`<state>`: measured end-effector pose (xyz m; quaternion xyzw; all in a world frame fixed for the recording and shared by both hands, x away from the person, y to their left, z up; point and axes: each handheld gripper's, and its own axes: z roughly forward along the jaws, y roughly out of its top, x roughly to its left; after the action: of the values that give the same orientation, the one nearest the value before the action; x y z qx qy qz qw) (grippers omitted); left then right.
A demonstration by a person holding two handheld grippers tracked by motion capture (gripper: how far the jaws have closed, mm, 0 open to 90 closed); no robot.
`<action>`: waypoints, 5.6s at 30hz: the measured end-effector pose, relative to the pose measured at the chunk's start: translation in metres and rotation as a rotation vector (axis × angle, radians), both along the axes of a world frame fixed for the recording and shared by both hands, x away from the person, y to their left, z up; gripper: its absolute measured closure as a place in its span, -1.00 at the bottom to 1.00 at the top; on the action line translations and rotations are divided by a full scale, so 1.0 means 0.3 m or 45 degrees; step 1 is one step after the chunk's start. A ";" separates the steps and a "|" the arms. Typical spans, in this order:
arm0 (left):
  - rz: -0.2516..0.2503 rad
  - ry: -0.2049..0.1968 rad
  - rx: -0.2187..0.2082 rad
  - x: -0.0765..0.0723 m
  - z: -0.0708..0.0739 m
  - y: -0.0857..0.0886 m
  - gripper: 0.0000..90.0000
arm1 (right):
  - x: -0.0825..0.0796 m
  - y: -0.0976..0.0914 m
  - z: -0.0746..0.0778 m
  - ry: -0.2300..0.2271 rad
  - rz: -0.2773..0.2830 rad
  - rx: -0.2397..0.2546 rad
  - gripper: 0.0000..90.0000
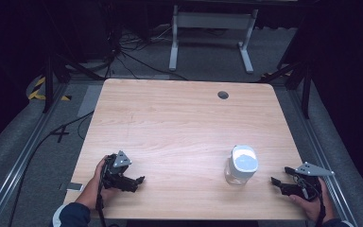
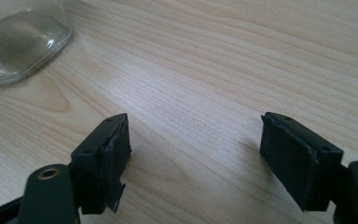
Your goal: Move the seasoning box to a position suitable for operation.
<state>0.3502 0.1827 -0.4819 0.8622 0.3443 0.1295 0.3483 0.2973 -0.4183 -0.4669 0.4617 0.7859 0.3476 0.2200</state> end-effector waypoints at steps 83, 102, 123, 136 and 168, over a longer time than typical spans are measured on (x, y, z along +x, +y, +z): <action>-0.333 -0.103 -0.144 -0.014 0.100 -0.264 0.34 | 0.225 0.315 0.324 -0.201 0.464 0.110 0.99; -0.661 -0.204 -0.216 -0.046 0.232 -0.646 0.62 | 0.232 0.310 0.315 -0.200 0.478 0.120 0.99; -0.708 -0.230 -0.198 -0.051 0.237 -0.684 0.96 | 0.228 0.354 0.321 -0.198 0.535 0.106 0.99; -0.704 -0.253 -0.277 -0.054 0.275 -0.756 0.99 | 0.243 0.347 0.314 -0.188 0.526 0.125 0.99; -0.666 -0.308 -0.337 -0.032 0.347 -0.820 0.95 | 0.240 0.313 0.320 -0.221 0.423 0.105 0.87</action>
<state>0.3405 -0.0632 -0.3777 0.8471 0.0809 0.0913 0.5172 0.3691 -0.3244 -0.3709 0.3026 0.8145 0.4494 0.2075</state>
